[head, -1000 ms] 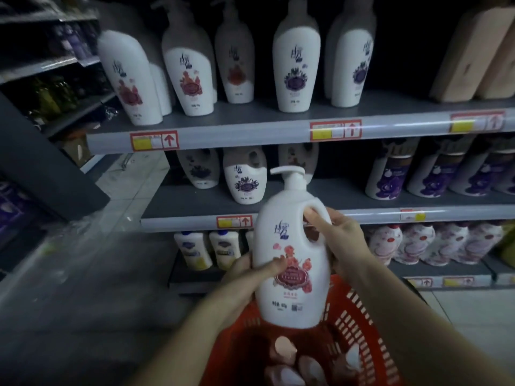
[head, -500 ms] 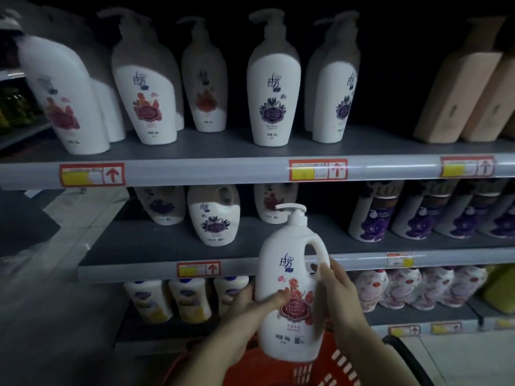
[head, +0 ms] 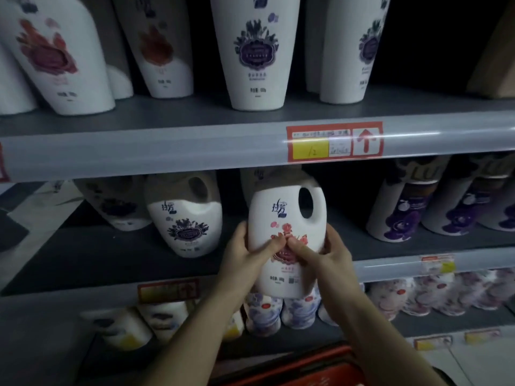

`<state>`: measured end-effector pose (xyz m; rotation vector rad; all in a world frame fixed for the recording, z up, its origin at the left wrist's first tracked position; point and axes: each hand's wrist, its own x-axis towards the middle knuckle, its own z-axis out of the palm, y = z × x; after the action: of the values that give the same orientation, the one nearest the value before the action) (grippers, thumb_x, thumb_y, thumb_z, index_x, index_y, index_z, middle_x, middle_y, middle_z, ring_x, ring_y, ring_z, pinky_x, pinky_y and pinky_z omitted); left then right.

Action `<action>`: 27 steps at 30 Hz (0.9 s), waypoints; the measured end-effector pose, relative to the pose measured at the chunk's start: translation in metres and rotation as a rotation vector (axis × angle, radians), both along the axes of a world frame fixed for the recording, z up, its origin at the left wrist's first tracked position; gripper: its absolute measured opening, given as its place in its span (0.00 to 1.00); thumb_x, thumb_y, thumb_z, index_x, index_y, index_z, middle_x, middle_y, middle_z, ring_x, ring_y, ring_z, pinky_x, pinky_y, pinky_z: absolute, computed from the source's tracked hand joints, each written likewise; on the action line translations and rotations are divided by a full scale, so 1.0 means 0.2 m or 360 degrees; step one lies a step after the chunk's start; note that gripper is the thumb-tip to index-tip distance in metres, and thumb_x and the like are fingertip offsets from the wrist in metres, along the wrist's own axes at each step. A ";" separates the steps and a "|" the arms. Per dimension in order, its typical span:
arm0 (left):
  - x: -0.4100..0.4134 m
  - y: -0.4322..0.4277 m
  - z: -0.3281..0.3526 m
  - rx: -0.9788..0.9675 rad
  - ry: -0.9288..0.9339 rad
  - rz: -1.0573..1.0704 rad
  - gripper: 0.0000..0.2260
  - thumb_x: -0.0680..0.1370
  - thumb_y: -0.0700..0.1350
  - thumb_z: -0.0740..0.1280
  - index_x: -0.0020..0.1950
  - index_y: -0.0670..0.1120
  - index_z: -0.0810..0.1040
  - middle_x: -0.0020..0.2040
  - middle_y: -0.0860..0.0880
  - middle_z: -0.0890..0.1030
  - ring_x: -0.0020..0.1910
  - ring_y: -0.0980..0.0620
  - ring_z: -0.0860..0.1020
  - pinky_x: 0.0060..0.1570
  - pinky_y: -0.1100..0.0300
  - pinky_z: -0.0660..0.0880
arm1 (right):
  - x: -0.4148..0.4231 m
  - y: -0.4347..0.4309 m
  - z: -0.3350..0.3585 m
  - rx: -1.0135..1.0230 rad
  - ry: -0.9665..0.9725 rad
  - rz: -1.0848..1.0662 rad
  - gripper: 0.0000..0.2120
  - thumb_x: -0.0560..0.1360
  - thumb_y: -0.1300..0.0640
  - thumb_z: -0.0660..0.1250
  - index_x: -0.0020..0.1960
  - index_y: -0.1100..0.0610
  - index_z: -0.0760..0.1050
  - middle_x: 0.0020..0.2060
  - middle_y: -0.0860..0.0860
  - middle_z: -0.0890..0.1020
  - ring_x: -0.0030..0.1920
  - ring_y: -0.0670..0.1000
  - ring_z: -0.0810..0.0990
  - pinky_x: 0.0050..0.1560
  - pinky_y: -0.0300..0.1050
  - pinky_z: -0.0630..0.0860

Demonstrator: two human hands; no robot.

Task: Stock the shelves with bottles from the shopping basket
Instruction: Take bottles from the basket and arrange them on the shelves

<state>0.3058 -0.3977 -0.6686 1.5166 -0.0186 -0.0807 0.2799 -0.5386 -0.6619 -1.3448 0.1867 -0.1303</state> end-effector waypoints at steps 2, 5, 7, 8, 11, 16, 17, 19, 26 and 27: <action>0.06 0.00 0.00 0.0031 -0.0074 0.0020 0.21 0.64 0.52 0.76 0.55 0.53 0.76 0.52 0.50 0.85 0.49 0.52 0.84 0.49 0.53 0.81 | 0.06 0.01 0.00 0.0016 -0.0049 -0.0005 0.25 0.66 0.60 0.76 0.62 0.54 0.75 0.50 0.53 0.86 0.49 0.50 0.85 0.43 0.41 0.81; 0.14 0.00 -0.01 0.0013 -0.0141 0.0065 0.17 0.69 0.47 0.75 0.55 0.52 0.76 0.51 0.50 0.84 0.47 0.53 0.84 0.44 0.58 0.81 | 0.13 0.00 -0.01 0.0115 -0.0117 0.0052 0.25 0.66 0.59 0.76 0.62 0.56 0.75 0.52 0.55 0.85 0.52 0.55 0.85 0.50 0.50 0.81; 0.18 0.00 -0.01 0.0011 -0.0182 0.0066 0.21 0.68 0.49 0.76 0.58 0.50 0.75 0.52 0.49 0.84 0.47 0.53 0.84 0.44 0.58 0.81 | 0.16 0.00 0.00 0.0117 -0.0156 0.0065 0.27 0.64 0.57 0.77 0.62 0.57 0.75 0.53 0.57 0.85 0.53 0.57 0.84 0.54 0.54 0.80; 0.20 0.01 -0.01 0.0019 -0.0200 0.0065 0.24 0.66 0.52 0.77 0.59 0.50 0.75 0.53 0.49 0.84 0.49 0.52 0.84 0.46 0.56 0.81 | 0.19 0.00 0.01 0.0085 -0.0174 0.0054 0.27 0.64 0.58 0.77 0.62 0.57 0.75 0.53 0.57 0.84 0.53 0.57 0.84 0.54 0.55 0.80; 0.27 0.02 -0.01 -0.0005 -0.0202 0.0086 0.27 0.60 0.57 0.77 0.56 0.51 0.76 0.53 0.50 0.84 0.51 0.52 0.84 0.51 0.52 0.80 | 0.26 -0.01 0.03 -0.0040 -0.0206 0.0026 0.21 0.66 0.61 0.76 0.57 0.58 0.76 0.50 0.57 0.85 0.52 0.58 0.84 0.54 0.57 0.80; 0.31 0.04 -0.10 0.0016 -0.0296 0.0138 0.21 0.65 0.50 0.77 0.53 0.55 0.73 0.53 0.55 0.82 0.54 0.56 0.82 0.49 0.59 0.79 | 0.34 -0.02 -0.03 -0.0144 -0.0243 0.0090 0.20 0.66 0.66 0.75 0.55 0.59 0.72 0.51 0.56 0.83 0.54 0.56 0.82 0.52 0.49 0.80; 0.31 0.05 -0.12 0.0003 -0.0328 0.0148 0.20 0.67 0.46 0.76 0.54 0.57 0.72 0.53 0.57 0.81 0.54 0.59 0.81 0.48 0.62 0.78 | 0.35 -0.03 -0.04 -0.0178 -0.0259 0.0131 0.22 0.66 0.67 0.75 0.57 0.60 0.72 0.53 0.57 0.82 0.55 0.55 0.82 0.53 0.49 0.80; 0.30 0.05 -0.16 0.0019 -0.0381 0.0155 0.23 0.69 0.41 0.74 0.55 0.61 0.70 0.54 0.60 0.79 0.54 0.62 0.80 0.48 0.64 0.78 | 0.36 -0.05 -0.07 -0.0237 -0.0275 0.0191 0.25 0.67 0.67 0.74 0.61 0.61 0.70 0.55 0.56 0.82 0.57 0.52 0.81 0.55 0.48 0.80; 0.31 0.04 -0.19 0.0105 -0.0403 0.0165 0.26 0.63 0.54 0.75 0.57 0.66 0.68 0.57 0.60 0.78 0.58 0.59 0.79 0.56 0.54 0.78 | 0.35 -0.07 -0.09 -0.0340 -0.0253 0.0259 0.28 0.69 0.65 0.72 0.66 0.56 0.66 0.57 0.51 0.80 0.56 0.48 0.82 0.52 0.41 0.81; 0.31 0.04 -0.19 0.0121 -0.0406 0.0164 0.28 0.63 0.55 0.75 0.59 0.63 0.68 0.58 0.59 0.78 0.59 0.58 0.79 0.56 0.53 0.78 | 0.35 -0.07 -0.09 -0.0376 -0.0259 0.0259 0.28 0.70 0.64 0.72 0.66 0.55 0.66 0.57 0.50 0.80 0.56 0.47 0.81 0.52 0.42 0.81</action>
<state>0.3675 -0.3887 -0.7059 1.5929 -0.1428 0.1971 0.3497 -0.5520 -0.6802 -1.5712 -0.0780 -0.1267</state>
